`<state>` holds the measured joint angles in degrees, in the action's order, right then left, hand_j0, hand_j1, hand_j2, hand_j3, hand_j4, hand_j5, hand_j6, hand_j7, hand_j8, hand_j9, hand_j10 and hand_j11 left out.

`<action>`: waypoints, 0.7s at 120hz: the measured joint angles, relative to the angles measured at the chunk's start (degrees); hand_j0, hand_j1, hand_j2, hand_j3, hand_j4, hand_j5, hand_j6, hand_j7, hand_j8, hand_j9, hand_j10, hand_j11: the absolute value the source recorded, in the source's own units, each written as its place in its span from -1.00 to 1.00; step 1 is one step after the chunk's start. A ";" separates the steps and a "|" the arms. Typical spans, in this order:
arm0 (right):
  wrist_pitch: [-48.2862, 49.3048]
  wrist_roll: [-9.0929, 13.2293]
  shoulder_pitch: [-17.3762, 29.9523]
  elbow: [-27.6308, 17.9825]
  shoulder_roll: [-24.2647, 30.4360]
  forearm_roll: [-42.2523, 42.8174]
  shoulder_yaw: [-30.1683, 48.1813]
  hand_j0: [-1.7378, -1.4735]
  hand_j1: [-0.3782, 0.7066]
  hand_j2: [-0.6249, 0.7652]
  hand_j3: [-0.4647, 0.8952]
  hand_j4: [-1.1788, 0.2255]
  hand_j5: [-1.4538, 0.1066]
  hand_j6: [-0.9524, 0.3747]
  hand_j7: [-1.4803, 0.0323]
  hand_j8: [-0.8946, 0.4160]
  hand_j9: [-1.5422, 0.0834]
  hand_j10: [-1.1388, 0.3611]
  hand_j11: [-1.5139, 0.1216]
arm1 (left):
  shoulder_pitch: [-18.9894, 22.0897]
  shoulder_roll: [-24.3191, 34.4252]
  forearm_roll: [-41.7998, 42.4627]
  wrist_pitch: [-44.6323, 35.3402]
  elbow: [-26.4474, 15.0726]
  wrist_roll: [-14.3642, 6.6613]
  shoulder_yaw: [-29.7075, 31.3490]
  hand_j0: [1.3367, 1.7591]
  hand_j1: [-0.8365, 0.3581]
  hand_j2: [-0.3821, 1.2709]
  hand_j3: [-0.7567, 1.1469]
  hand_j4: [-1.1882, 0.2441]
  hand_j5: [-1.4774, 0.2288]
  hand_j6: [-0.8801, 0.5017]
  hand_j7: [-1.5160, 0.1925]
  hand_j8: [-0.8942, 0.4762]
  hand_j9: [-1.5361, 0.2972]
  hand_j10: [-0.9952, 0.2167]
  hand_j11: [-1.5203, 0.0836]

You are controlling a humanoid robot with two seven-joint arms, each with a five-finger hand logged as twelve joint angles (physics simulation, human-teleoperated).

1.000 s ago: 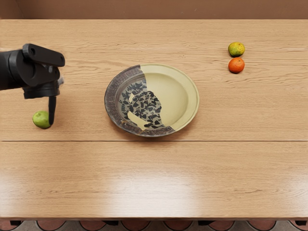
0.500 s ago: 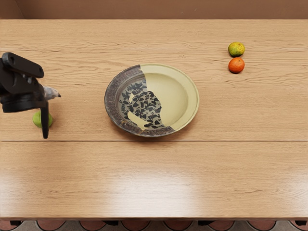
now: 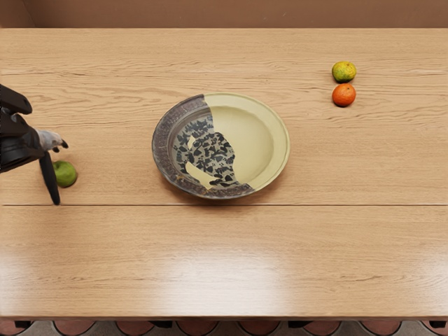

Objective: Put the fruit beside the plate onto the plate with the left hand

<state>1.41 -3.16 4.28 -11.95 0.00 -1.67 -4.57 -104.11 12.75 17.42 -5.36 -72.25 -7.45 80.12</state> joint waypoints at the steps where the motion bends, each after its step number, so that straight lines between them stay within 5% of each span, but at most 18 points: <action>1: 0.00 0.00 0.00 0.00 0.00 0.00 0.00 -0.40 -0.90 -0.11 -0.32 0.65 0.83 0.40 0.92 0.33 0.86 0.49 0.82 | 0.02 0.00 0.03 -0.22 0.02 0.00 -0.08 0.52 0.86 -0.52 -0.20 0.57 0.64 0.18 0.68 0.21 0.59 0.54 0.79; 48: 0.00 0.00 -0.01 0.00 0.00 0.00 0.00 -0.40 -0.90 -0.11 -0.32 0.65 0.83 0.40 0.92 0.33 0.86 0.49 0.82 | 1.37 -1.38 2.34 -11.66 -0.22 0.15 -3.88 0.52 0.77 -0.51 -0.20 0.51 0.57 0.12 0.61 0.15 0.53 0.47 0.72; 84: 0.00 0.00 -0.02 0.00 0.00 0.00 0.00 -0.40 -0.90 -0.11 -0.32 0.65 0.83 0.40 0.92 0.33 0.86 0.49 0.82 | 0.22 -1.32 3.59 -16.13 -5.86 0.15 -5.20 0.52 0.78 -0.51 -0.20 0.51 0.57 0.12 0.62 0.15 0.53 0.47 0.73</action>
<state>1.41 -3.16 4.26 -11.95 0.00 -1.67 -4.57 -103.89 11.43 21.01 -21.49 -78.11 -7.30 74.92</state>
